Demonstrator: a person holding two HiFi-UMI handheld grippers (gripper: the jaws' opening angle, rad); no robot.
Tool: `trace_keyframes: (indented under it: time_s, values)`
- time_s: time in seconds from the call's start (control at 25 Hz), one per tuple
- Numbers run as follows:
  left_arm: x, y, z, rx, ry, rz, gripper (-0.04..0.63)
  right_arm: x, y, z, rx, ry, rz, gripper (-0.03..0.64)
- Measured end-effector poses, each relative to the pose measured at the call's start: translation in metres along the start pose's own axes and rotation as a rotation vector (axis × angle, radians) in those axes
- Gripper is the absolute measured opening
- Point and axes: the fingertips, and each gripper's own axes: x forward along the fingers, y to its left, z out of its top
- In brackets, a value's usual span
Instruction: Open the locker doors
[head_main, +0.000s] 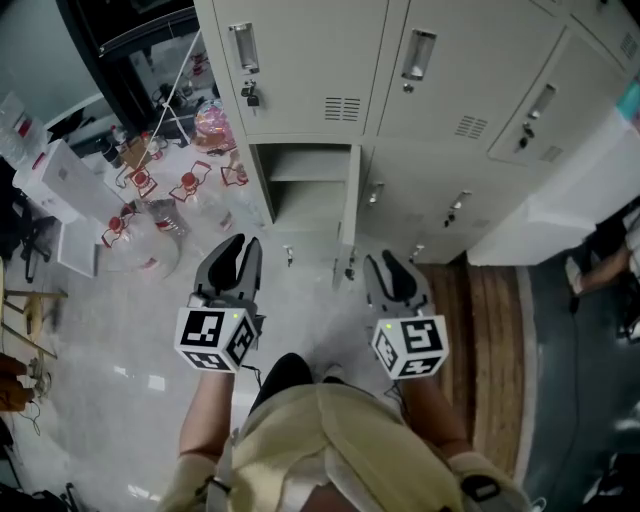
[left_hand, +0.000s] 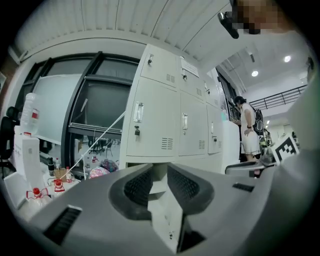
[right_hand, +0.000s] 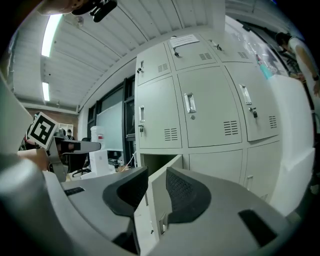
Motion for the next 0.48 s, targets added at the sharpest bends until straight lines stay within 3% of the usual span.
trace_keyframes:
  time_s: [0.48]
  values:
    - [0.051, 0.033, 0.065, 0.041, -0.084, 0.039, 0.104, 0.029, -0.004, 0.051, -0.029, -0.068, -0.011, 0.107]
